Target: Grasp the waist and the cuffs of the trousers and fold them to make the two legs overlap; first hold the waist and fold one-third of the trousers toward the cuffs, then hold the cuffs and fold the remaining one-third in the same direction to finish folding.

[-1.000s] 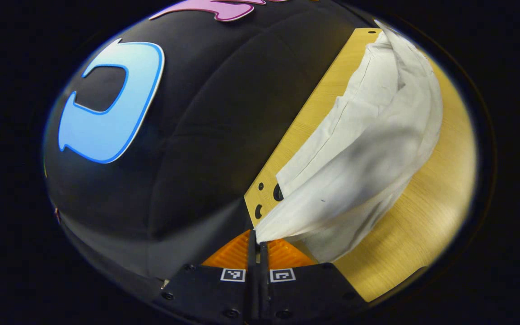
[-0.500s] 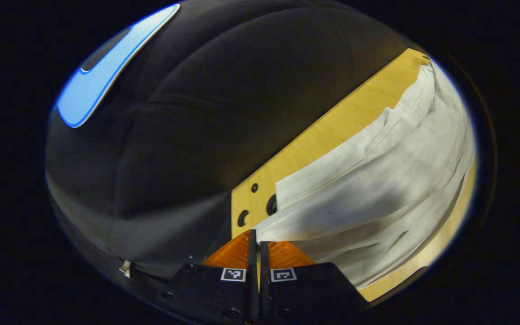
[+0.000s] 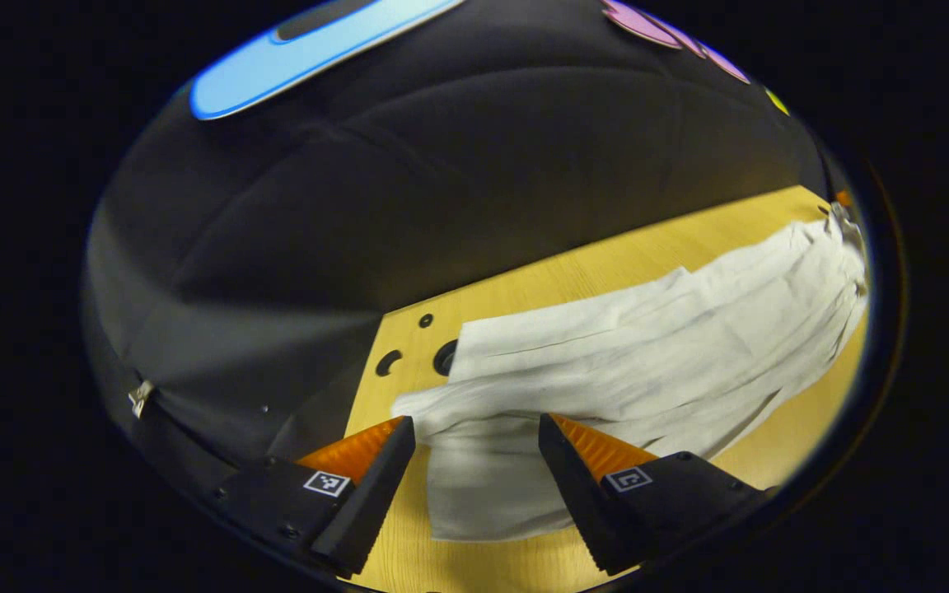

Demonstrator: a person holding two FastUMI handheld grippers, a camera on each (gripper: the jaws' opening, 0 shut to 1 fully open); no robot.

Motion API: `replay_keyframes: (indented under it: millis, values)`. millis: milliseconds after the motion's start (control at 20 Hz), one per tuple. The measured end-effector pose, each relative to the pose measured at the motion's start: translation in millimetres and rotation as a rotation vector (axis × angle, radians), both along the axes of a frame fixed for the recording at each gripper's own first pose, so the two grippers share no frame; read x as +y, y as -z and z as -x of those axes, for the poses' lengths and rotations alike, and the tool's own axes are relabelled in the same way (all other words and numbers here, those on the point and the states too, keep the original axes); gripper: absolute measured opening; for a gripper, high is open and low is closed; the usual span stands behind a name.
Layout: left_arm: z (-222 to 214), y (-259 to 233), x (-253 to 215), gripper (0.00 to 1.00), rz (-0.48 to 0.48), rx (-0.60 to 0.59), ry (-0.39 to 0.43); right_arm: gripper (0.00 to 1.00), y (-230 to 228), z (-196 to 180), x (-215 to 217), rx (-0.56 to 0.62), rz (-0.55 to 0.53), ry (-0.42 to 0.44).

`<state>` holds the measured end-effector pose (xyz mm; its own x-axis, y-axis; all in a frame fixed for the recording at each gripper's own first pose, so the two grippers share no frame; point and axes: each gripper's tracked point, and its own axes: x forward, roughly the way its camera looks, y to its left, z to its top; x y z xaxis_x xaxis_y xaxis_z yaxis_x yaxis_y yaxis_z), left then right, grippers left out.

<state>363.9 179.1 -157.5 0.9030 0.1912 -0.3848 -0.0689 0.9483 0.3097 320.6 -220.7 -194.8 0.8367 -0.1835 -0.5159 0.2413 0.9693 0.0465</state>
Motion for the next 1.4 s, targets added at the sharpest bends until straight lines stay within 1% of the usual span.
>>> replay_keyframes:
  millis: [100, 200, 250, 400, 550, 600, 750, 850, 950, 1050, 1100, 1150, 1250, 1300, 1350, 1400]
  values:
    - [17, -19, 4, 0.96, 0.077, -0.066, -0.036, 0.98, -3, 9, -11, -0.021, -0.041, 0.061]
    - [41, -37, 3, 0.96, 0.18, -0.121, -0.032, 0.99, 5, 20, -21, -0.021, -0.088, 0.11]
    - [54, -47, 3, 0.97, 0.212, -0.149, -0.032, 0.99, 11, 24, -27, -0.014, -0.101, 0.134]
    - [87, -68, 11, 0.97, 0.261, -0.207, -0.046, 0.98, 18, 36, -44, -0.008, -0.131, 0.214]
    - [121, -78, 13, 0.96, 0.315, -0.219, -0.058, 0.99, 24, 41, -56, -0.048, -0.183, 0.288]
    - [132, -80, 14, 0.96, 0.326, -0.222, -0.064, 0.99, 28, 44, -57, -0.044, -0.189, 0.3]
    - [162, -79, 22, 0.97, 0.318, -0.214, -0.092, 0.98, 40, 45, -53, -0.023, -0.206, 0.316]
    - [178, -78, 25, 0.98, 0.317, -0.214, -0.096, 0.98, 52, 43, -56, -0.019, -0.172, 0.322]
    - [196, -73, 34, 0.98, 0.328, -0.193, -0.128, 0.99, 64, 42, -51, 0.001, -0.192, 0.335]
    - [210, -75, 39, 0.98, 0.353, -0.201, -0.152, 0.99, 74, 44, -51, 0.018, -0.19, 0.345]
    - [218, -73, 41, 0.98, 0.367, -0.205, -0.159, 0.98, 71, 38, -55, -0.015, -0.164, 0.354]
    - [225, -73, 43, 0.98, 0.369, -0.208, -0.161, 0.98, 75, 42, -53, -0.005, -0.147, 0.35]
    - [241, -66, 54, 0.97, 0.354, -0.197, -0.195, 0.97, 76, 45, -54, -0.001, -0.094, 0.356]
    - [248, -63, 54, 0.98, 0.358, -0.193, -0.207, 0.95, 72, 43, -55, 0.0, -0.085, 0.364]
    - [254, -62, 54, 0.98, 0.37, -0.193, -0.215, 0.87, 74, 43, -52, 0.009, -0.104, 0.372]
    - [260, -60, 53, 0.98, 0.381, -0.191, -0.221, 0.73, 75, 41, -50, 0.008, -0.119, 0.38]
